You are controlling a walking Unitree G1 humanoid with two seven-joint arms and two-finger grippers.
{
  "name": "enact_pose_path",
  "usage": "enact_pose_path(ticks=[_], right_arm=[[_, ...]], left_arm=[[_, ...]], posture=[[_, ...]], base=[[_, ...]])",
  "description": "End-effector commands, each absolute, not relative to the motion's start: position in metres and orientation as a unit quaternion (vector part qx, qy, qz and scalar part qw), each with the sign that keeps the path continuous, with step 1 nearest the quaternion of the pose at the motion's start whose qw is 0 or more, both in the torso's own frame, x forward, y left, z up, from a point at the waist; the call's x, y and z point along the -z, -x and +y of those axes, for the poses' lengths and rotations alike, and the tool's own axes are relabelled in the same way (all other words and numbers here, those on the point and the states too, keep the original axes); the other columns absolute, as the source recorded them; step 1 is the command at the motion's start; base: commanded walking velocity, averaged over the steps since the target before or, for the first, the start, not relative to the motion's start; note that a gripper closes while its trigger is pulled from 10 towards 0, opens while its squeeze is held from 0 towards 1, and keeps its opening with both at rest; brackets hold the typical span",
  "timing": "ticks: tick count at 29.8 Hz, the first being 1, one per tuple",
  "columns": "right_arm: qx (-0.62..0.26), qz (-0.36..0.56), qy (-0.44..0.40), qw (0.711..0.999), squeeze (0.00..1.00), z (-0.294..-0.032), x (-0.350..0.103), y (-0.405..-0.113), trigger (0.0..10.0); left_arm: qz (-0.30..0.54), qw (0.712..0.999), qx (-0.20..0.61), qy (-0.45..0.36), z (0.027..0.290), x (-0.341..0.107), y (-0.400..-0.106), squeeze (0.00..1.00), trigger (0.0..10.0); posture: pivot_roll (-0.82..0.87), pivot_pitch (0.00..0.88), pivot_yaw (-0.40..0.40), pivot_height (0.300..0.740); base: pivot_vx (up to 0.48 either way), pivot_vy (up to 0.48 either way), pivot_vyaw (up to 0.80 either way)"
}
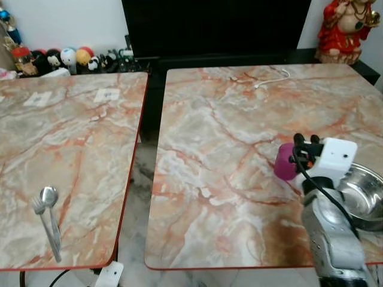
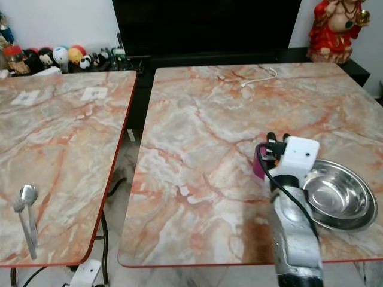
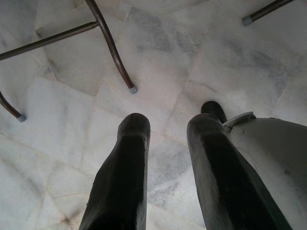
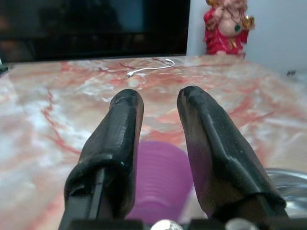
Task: Setting the table
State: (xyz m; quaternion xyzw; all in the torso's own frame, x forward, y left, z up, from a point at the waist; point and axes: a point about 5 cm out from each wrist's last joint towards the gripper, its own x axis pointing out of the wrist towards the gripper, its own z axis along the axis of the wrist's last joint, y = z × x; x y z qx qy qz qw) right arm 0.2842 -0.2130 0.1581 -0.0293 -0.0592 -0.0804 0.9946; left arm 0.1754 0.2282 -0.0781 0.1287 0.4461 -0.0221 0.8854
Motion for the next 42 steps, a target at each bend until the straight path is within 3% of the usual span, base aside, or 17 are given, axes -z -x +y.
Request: enact_pose_path(ticks=[1,7,16,25,42], right_arm=[[0.065,-0.086,0.058,0.993,0.00,-0.213,-0.169,-0.282,10.0],[0.046,-0.104,0.058,0.992,0.00,-0.205,-0.174,-0.286,10.0],[0.020,-0.121,0.055,0.991,0.00,-0.191,-0.176,-0.285,10.0],[0.015,-0.121,0.034,0.992,0.00,-0.190,-0.175,-0.287,10.0],[-0.002,-0.124,0.024,0.992,0.00,-0.176,-0.175,-0.292,10.0]], left_arm=[[0.448,0.885,0.017,-0.129,0.231,0.078,-0.176,0.00,10.0],[0.446,0.886,0.012,-0.129,0.233,0.076,-0.178,0.00,10.0],[0.454,0.882,-0.001,-0.125,0.238,0.077,-0.174,0.00,10.0],[0.456,0.882,-0.001,-0.123,0.238,0.078,-0.173,0.00,10.0],[0.454,0.883,-0.001,-0.120,0.237,0.078,-0.172,0.00,10.0]], posture=[[-0.04,0.000,0.030,0.740],[-0.03,0.000,0.031,0.740],[-0.03,0.002,0.033,0.740],[-0.02,0.010,0.029,0.740],[-0.01,0.009,0.019,0.740]], base=[[0.000,0.000,0.00],[0.000,0.000,0.00],[0.000,0.000,0.80],[0.000,0.480,0.69],[0.000,0.480,0.00]])
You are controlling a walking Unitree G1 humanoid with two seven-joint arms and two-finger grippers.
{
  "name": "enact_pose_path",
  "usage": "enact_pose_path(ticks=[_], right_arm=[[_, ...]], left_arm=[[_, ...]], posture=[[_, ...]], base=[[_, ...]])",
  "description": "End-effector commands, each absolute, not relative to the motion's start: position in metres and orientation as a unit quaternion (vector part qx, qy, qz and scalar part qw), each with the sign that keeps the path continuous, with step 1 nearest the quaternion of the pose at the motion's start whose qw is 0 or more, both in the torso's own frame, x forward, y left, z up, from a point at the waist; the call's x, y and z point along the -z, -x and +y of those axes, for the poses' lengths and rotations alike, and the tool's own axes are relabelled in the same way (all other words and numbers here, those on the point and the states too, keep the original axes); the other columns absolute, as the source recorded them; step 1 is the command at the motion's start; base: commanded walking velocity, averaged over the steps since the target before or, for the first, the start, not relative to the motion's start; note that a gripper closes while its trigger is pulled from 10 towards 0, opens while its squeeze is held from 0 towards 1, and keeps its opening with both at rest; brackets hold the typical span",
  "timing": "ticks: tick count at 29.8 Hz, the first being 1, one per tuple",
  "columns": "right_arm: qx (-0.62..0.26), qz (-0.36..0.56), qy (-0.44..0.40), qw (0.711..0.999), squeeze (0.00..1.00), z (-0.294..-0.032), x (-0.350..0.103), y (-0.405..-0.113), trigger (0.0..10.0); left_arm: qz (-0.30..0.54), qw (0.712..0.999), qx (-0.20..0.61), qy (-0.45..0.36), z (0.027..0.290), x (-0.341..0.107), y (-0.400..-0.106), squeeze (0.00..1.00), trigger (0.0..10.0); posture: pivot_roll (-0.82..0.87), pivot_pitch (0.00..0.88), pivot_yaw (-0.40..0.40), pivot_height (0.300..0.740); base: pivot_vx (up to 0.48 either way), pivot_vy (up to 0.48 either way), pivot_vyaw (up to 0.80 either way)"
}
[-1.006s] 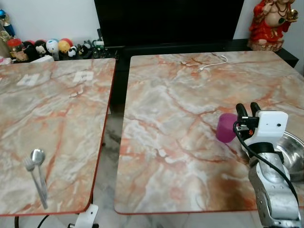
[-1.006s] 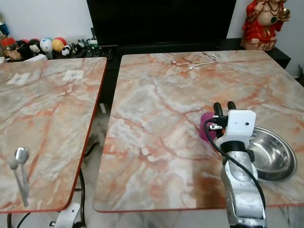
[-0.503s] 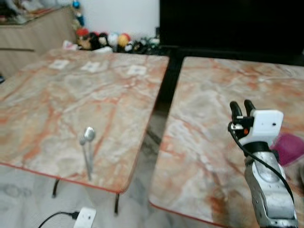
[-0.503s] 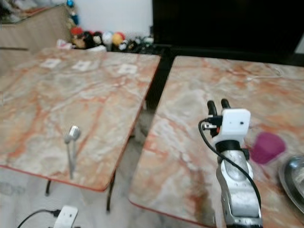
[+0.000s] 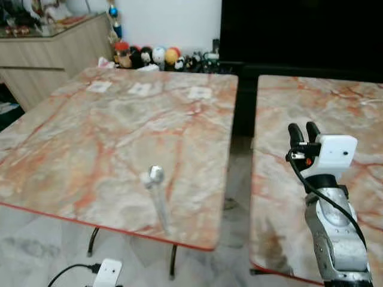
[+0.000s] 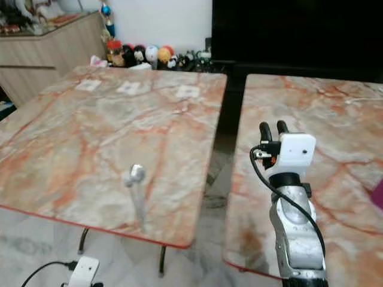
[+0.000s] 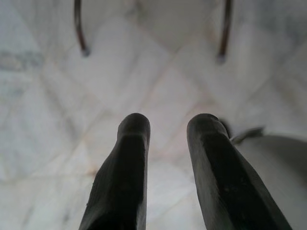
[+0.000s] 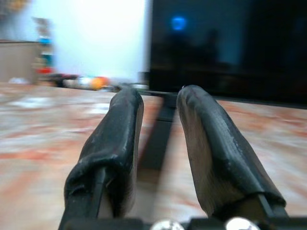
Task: Setting the table
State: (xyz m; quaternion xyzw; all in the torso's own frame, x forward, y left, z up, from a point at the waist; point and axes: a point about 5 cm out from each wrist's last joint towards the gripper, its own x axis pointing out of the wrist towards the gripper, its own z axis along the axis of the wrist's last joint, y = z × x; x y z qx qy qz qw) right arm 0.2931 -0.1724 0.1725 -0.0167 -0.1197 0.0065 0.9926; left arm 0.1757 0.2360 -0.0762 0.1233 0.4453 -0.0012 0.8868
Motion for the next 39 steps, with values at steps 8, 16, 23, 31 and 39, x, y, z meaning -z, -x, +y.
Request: enact_pose_path(ticks=[8,16,23,31,39], right_arm=[[-0.003,-0.122,0.015,0.992,0.00,-0.172,-0.173,-0.294,10.0],[-0.004,-0.121,0.008,0.993,0.00,-0.169,-0.172,-0.296,10.0],[-0.006,-0.116,0.004,0.993,0.00,-0.167,-0.169,-0.296,10.0],[-0.006,-0.109,0.002,0.994,0.00,-0.165,-0.166,-0.296,10.0],[-0.009,-0.102,0.003,0.995,0.00,-0.164,-0.164,-0.296,10.0]], left_arm=[[0.454,0.883,-0.002,-0.120,0.237,0.078,-0.171,0.00,10.0],[0.452,0.883,0.004,-0.125,0.236,0.079,-0.171,0.00,10.0],[0.447,0.887,0.007,-0.117,0.233,0.079,-0.171,0.00,10.0],[0.448,0.885,0.022,-0.126,0.231,0.079,-0.172,0.00,10.0],[0.449,0.885,0.021,-0.123,0.228,0.079,-0.173,0.00,10.0]], posture=[[0.00,0.007,0.016,0.740],[0.00,0.000,0.016,0.740],[0.01,0.000,0.016,0.740],[0.01,0.000,0.016,0.740],[0.01,0.000,0.012,0.740]], base=[[0.000,0.480,0.00],[0.000,0.300,0.00],[0.000,0.000,0.00],[0.000,0.000,0.00],[0.000,-0.365,0.00]])
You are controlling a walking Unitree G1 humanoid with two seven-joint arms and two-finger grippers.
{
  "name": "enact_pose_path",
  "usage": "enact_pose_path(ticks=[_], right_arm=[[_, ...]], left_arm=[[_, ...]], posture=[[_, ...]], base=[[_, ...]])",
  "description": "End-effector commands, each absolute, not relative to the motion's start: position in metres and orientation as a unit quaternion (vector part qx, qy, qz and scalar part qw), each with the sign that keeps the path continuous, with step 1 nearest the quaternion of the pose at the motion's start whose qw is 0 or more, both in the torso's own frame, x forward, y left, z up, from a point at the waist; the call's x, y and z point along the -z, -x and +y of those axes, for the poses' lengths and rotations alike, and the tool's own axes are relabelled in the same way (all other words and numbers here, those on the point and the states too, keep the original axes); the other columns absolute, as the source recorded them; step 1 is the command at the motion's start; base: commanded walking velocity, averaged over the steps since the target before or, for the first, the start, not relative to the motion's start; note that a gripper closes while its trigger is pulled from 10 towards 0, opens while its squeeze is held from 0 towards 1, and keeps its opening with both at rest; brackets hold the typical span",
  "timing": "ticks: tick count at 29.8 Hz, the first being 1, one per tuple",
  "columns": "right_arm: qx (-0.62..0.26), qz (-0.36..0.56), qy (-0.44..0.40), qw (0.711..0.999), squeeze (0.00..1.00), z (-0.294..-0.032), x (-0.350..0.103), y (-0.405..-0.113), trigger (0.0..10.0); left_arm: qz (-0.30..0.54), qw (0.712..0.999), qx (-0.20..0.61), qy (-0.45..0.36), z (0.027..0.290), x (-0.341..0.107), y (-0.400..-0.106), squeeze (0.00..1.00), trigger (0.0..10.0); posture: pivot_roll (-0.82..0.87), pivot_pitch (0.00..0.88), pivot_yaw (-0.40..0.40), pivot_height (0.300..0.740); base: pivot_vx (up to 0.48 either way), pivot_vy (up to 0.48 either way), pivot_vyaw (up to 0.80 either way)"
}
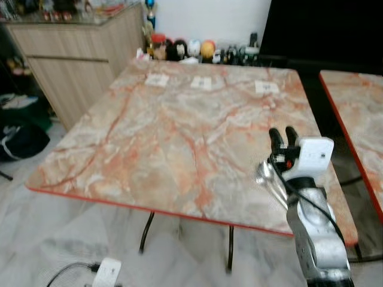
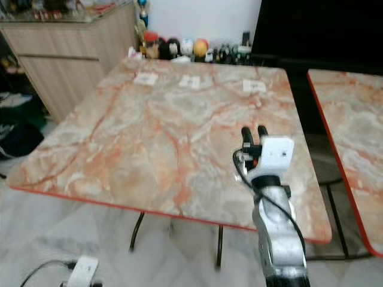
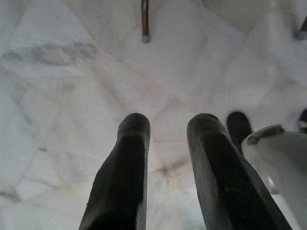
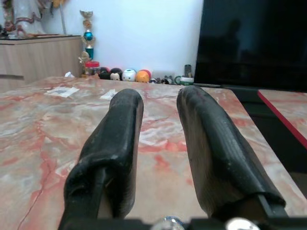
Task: Setting the table
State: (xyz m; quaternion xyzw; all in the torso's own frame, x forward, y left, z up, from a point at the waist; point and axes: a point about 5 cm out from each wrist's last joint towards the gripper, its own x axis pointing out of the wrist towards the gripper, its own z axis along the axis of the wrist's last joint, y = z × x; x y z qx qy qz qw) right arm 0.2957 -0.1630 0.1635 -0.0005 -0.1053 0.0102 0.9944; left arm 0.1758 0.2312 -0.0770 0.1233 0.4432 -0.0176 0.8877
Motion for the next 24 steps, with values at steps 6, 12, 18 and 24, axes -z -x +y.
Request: enact_pose_path(ticks=[6,12,18,24], right_arm=[[-0.015,-0.087,0.010,0.996,0.00,-0.164,-0.160,-0.297,10.0],[-0.023,-0.045,0.028,0.998,0.00,-0.163,-0.146,-0.298,10.0],[-0.046,0.017,0.036,0.998,0.00,-0.158,-0.129,-0.296,10.0],[-0.010,0.116,0.055,0.992,0.00,-0.171,-0.101,-0.291,10.0]], left_arm=[[0.447,0.886,0.019,-0.121,0.228,0.079,-0.173,0.00,10.0],[0.447,0.886,0.019,-0.120,0.229,0.079,-0.173,0.00,10.0],[0.447,0.886,0.020,-0.120,0.229,0.079,-0.173,0.00,10.0],[0.448,0.886,0.022,-0.120,0.228,0.079,-0.172,0.00,10.0]], posture=[[0.01,0.000,0.011,0.740],[0.01,0.002,0.011,0.740],[0.01,0.005,0.012,0.740],[0.00,0.006,0.013,0.740]], base=[[0.000,0.000,0.00],[0.000,0.000,0.00],[0.000,0.000,0.00],[0.000,0.000,0.00]])
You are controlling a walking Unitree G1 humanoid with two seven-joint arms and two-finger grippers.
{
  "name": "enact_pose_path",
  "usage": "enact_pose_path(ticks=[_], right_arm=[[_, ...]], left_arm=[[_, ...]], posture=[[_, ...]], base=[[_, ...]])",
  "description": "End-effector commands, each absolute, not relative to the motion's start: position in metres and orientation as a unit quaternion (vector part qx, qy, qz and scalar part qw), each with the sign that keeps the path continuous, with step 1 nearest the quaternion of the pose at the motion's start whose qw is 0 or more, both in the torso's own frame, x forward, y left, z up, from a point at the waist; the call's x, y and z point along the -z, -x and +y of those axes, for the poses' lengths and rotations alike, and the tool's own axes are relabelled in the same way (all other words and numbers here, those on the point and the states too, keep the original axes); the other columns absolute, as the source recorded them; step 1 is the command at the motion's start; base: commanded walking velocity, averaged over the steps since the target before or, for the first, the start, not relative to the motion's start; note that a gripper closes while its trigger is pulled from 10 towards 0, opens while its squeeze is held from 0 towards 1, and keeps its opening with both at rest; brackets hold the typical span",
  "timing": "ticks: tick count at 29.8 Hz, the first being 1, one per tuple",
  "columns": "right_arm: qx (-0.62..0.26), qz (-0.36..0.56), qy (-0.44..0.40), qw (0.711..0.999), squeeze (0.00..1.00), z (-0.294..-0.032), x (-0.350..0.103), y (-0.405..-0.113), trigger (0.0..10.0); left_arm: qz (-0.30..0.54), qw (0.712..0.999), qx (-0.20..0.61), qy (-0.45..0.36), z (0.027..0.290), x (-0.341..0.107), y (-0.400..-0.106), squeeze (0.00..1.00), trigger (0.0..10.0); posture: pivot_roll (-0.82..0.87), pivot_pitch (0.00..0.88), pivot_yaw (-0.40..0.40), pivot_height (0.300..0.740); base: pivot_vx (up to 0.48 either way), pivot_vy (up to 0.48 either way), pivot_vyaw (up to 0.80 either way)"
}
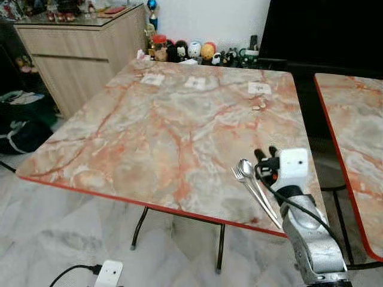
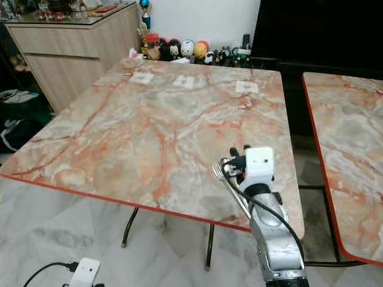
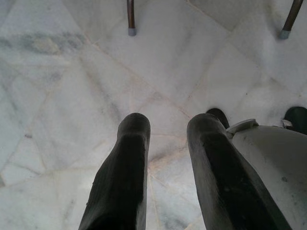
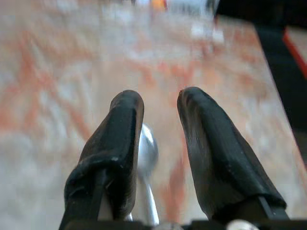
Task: Setting the table
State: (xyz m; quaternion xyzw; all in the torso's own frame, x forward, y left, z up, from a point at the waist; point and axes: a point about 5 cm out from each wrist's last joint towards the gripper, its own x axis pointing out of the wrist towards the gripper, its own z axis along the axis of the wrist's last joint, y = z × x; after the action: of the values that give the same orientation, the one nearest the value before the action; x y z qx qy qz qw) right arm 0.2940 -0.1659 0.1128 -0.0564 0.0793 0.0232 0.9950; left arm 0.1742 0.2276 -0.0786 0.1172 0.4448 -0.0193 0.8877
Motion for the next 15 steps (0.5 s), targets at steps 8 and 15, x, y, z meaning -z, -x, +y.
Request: enact_pose_path(ticks=[8,15], right_arm=[[-0.030,0.125,-0.033,0.991,1.00,-0.164,-0.105,-0.296,10.0],[-0.018,0.139,-0.004,0.990,0.00,-0.172,-0.112,-0.307,10.0]], left_arm=[[0.446,0.887,0.024,-0.120,0.228,0.079,-0.173,0.00,10.0],[0.444,0.887,0.026,-0.120,0.228,0.078,-0.174,0.00,10.0]], posture=[[0.00,0.012,0.017,0.740],[0.01,0.011,0.017,0.740]], base=[[0.000,0.000,0.00],[0.000,0.000,0.00]])
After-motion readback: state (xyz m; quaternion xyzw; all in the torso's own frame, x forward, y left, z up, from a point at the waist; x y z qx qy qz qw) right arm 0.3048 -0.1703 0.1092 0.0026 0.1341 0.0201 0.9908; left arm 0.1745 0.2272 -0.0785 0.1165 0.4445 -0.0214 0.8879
